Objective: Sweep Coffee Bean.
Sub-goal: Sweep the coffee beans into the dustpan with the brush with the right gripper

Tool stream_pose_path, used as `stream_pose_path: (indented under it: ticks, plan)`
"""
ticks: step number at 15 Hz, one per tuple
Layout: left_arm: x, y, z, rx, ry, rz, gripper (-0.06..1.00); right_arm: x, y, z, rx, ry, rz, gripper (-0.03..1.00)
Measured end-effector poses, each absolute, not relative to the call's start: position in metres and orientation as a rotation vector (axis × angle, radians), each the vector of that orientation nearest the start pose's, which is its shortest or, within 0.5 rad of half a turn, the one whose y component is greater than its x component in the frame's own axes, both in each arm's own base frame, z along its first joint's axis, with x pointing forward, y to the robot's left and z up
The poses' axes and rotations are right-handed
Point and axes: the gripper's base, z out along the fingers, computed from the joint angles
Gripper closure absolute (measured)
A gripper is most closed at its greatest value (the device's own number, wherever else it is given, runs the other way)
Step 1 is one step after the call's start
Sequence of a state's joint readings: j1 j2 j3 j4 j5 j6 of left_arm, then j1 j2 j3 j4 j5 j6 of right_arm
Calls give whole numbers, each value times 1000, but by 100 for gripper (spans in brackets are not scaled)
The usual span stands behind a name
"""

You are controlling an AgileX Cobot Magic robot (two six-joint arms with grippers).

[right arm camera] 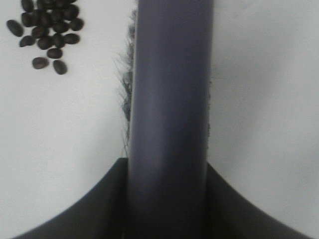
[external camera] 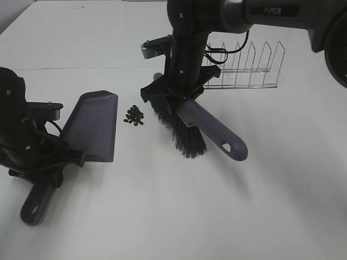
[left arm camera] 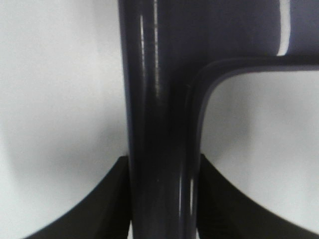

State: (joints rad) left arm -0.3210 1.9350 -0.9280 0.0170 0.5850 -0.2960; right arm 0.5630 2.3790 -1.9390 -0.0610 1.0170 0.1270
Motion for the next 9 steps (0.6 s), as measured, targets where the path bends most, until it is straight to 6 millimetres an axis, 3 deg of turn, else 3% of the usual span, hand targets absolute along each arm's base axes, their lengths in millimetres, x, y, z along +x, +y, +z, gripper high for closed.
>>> stream_pose_path:
  ticks: [5,9]
  plan:
    - [291,-106,96,101,3097,-9,60,400,297,116,-808,2896,-4,66]
    - [286,-124,90,180,3122,5,60,387,333,141,-856,2837,116,66]
